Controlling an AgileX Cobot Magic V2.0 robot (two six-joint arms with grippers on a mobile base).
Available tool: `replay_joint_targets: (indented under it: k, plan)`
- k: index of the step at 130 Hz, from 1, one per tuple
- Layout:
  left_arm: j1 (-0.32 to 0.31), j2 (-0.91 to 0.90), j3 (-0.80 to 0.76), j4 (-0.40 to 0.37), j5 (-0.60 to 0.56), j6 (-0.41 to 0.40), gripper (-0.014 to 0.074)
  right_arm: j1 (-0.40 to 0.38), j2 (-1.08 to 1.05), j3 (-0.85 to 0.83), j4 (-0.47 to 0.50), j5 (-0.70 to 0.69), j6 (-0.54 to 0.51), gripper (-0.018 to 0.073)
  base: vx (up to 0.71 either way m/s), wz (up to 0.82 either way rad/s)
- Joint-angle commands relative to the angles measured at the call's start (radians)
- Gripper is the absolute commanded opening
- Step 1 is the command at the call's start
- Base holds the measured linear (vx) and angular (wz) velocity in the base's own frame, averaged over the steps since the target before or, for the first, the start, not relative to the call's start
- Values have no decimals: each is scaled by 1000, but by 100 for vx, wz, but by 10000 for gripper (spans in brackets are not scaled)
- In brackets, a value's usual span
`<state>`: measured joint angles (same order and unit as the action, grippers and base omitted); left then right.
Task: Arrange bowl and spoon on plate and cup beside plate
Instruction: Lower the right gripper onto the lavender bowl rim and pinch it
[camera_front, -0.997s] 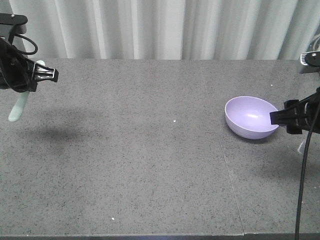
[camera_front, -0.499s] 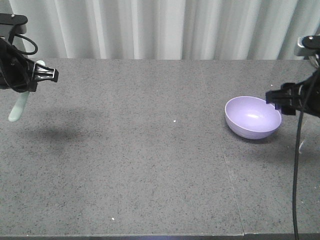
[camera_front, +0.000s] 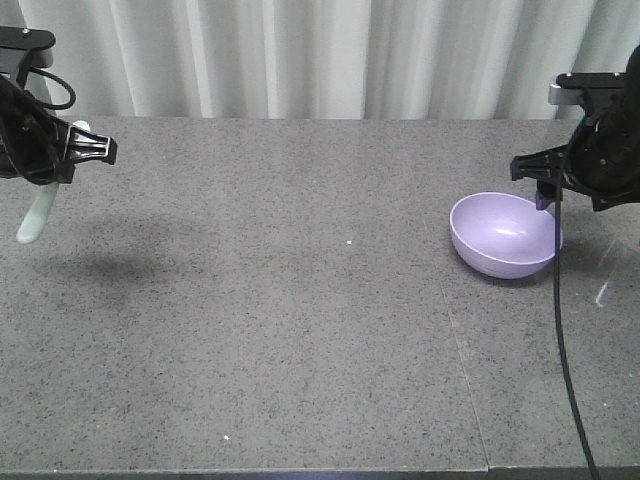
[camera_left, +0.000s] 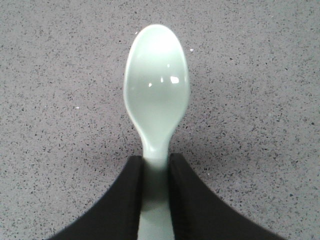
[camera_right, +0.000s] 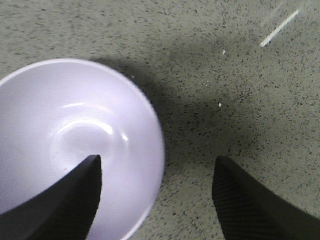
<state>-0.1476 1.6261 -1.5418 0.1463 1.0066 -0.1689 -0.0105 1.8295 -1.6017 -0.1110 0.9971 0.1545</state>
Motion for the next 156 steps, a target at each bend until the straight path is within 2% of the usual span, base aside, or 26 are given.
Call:
replay_joint_targets:
  k: [1, 29, 46, 72, 89, 114, 156]
  plan:
    - [-4, -44, -27, 8, -37, -3, -8, -41, -11, -65, 46, -6, -80, 474, 0, 0]
    - [-4, -44, -27, 8, -37, -3, -8, -61, 47, -77, 45, -10, -135, 462, 0, 0]
    - [-4, -44, -27, 8, -37, -3, -8, -58, 74, -77, 84, -21, -173, 442, 0, 0]
    - [-4, -44, -27, 8, -37, -3, -8, -59, 109, -77, 99, -40, -180, 394, 0, 0]
    - [-4, -44, -27, 8, -37, -3, -8, -59, 128, -77, 102, -61, -180, 290, 0, 0]
    - [-4, -44, -27, 8, -37, -3, -8, -59, 131, -77, 167, -115, -209, -12, 0, 0]
    - [-4, -44, -27, 8, -37, -3, -8, -59, 106, -78, 230, -108, -226, -7, 0, 0]
